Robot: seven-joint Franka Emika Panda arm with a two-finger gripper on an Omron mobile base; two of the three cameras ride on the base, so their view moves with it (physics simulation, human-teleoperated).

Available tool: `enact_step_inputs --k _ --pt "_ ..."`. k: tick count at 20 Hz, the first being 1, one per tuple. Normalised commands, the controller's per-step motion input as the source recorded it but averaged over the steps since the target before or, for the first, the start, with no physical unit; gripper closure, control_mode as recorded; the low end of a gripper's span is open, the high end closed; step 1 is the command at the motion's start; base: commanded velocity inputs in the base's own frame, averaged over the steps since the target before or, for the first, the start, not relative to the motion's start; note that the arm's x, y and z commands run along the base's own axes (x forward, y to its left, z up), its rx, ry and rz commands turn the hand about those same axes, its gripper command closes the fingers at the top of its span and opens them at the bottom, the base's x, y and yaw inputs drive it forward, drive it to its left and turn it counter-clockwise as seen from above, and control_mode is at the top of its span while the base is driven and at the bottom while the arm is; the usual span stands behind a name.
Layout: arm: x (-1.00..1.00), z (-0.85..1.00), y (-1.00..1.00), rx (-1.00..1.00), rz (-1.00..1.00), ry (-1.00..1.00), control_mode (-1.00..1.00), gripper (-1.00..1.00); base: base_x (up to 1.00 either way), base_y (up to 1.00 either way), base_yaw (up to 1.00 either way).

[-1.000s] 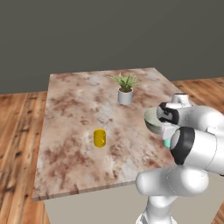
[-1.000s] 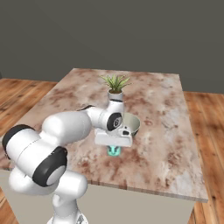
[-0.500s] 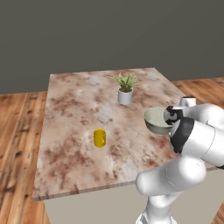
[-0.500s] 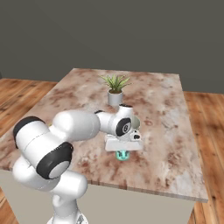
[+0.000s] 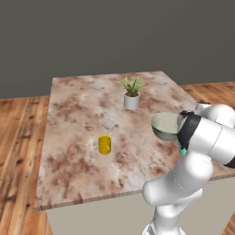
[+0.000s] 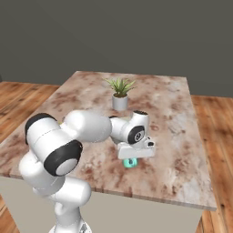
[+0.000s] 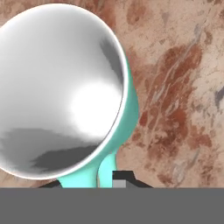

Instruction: Clear the mugs and bowl far away from the sink.

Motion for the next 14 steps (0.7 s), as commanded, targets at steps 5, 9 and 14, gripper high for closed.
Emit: enact_step_inputs --k 5,9,14 --pt "0.0 -0.55 -0.14 0.0 0.04 0.0 -1.0 1.0 0.0 0.0 0.0" --pt "0.0 -0.67 -0.14 0.0 0.03 0.0 -1.0 -1.0 0.0 0.0 0.0" --pt "0.0 -0.08 -0.34 0.01 0.01 -0.04 -1.0 -1.0 0.0 0.0 0.0"
